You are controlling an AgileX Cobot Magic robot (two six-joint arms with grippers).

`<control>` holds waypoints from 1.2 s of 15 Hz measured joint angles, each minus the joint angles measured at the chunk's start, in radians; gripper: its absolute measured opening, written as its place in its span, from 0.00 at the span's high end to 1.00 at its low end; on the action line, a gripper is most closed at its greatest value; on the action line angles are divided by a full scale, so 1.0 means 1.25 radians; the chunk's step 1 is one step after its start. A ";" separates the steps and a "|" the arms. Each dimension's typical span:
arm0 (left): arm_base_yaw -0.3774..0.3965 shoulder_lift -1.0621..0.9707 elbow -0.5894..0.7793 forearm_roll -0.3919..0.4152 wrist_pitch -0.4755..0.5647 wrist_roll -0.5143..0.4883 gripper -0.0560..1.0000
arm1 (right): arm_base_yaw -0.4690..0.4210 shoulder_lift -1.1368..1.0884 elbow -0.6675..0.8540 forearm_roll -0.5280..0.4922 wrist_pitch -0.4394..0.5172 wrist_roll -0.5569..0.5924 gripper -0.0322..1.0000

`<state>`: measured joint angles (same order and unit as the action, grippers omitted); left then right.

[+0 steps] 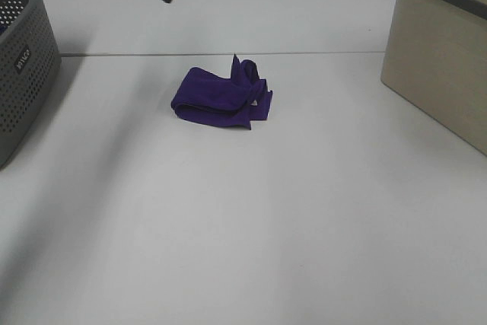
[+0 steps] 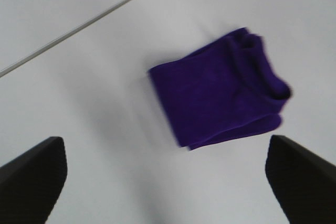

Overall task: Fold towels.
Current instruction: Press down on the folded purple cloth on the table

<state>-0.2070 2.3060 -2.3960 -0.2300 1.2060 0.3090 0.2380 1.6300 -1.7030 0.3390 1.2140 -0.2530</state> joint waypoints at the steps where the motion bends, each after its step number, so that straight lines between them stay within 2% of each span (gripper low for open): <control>1: 0.019 -0.018 0.000 0.063 0.003 -0.045 0.05 | 0.000 0.034 0.000 0.032 -0.018 -0.055 0.20; 4: 0.074 -0.061 0.000 0.173 0.006 -0.138 0.05 | 0.007 0.182 -0.033 0.198 -0.093 -0.234 0.20; 5: 0.090 -0.073 0.000 0.184 0.007 -0.146 0.05 | 0.018 0.242 -0.074 0.245 -0.109 -0.284 0.20; 7: 0.114 -0.087 0.000 0.184 0.007 -0.146 0.06 | 0.051 0.324 -0.165 0.286 -0.122 -0.344 0.21; 9: 0.132 -0.090 0.000 0.177 0.007 -0.148 0.06 | 0.134 0.491 -0.346 0.276 -0.123 -0.438 0.22; 10: 0.132 -0.090 0.000 0.162 0.007 -0.148 0.06 | 0.148 0.547 -0.398 0.266 -0.122 -0.454 0.23; 14: 0.132 -0.090 0.000 0.123 0.007 -0.149 0.07 | 0.155 0.697 -0.524 0.258 -0.126 -0.514 0.24; 18: 0.132 -0.090 0.000 0.109 0.007 -0.146 0.07 | 0.155 0.764 -0.549 0.257 -0.161 -0.541 0.25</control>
<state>-0.0420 2.1940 -2.3960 -0.0940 1.2150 0.1270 0.4320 2.5850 -2.3890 0.6600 1.0130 -0.9290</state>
